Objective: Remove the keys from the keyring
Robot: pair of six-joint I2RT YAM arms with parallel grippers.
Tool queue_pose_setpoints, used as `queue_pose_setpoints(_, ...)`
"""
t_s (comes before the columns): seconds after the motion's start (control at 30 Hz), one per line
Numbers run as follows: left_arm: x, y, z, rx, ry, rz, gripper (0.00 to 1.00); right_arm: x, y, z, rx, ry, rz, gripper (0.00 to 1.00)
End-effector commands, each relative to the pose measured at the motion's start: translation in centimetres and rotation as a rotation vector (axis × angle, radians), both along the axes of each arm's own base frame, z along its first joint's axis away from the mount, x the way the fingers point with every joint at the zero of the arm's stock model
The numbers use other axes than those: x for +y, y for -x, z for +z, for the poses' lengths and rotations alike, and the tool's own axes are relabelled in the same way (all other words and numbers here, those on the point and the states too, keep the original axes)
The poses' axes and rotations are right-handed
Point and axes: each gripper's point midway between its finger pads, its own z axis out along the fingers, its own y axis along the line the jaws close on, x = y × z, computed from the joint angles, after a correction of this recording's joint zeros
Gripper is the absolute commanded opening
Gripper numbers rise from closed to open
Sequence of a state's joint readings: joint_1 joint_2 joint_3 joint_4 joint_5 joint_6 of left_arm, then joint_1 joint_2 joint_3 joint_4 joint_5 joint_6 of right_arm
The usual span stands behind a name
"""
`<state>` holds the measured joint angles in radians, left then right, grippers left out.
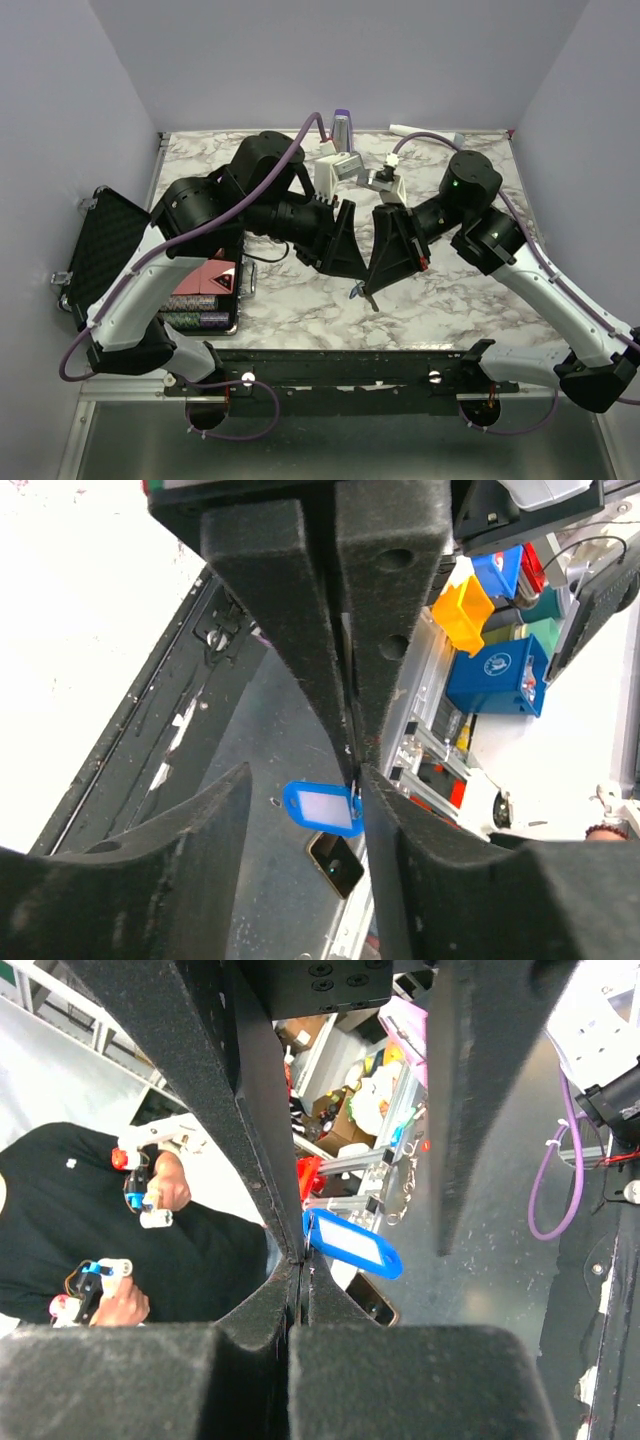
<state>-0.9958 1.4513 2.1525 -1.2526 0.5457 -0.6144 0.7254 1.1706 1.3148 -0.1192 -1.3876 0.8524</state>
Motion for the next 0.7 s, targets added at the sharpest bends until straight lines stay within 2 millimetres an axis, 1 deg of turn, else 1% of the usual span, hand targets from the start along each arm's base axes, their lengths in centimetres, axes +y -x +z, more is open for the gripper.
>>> queue_pose_setpoints(0.0, -0.2, -0.6, 2.9, -0.062, 0.114, 0.048, 0.6, 1.3, -1.7, 0.4, -0.021, -0.006, -0.103, 0.01)
queue_pose_setpoints(0.1, 0.3, -1.4, 3.8, -0.089, 0.14, 0.115, 0.69, 1.6, -2.1, 0.3, -0.024, -0.002, -0.128, 0.01)
queue_pose_setpoints(0.2, 1.0, -1.5, 4.6, -0.111, 0.175, 0.132, 0.69, 1.7, -2.2, 0.3, -0.025, -0.002, -0.136, 0.01)
queue_pose_setpoints(0.3, 1.3, -1.3, 4.6, -0.121, 0.19, 0.125, 0.68, 1.8, -2.3, 0.5, -0.026, -0.004, -0.139, 0.01)
queue_pose_setpoints(0.43, 1.7, -0.9, 4.4, -0.131, 0.198, 0.112, 0.64, 1.9, -2.4, 0.8, -0.032, -0.01, -0.143, 0.01)
queue_pose_setpoints(0.57, 2.3, -1.3, 3.0, -0.136, 0.143, 0.139, 0.59, 2.1, -2.8, 1.2, -0.041, -0.018, -0.159, 0.01)
queue_pose_setpoints(0.67, 2.6, -1.3, 2.7, -0.133, 0.153, 0.158, 0.56, 2.3, -3.3, 1.6, -0.066, -0.038, -0.2, 0.01)
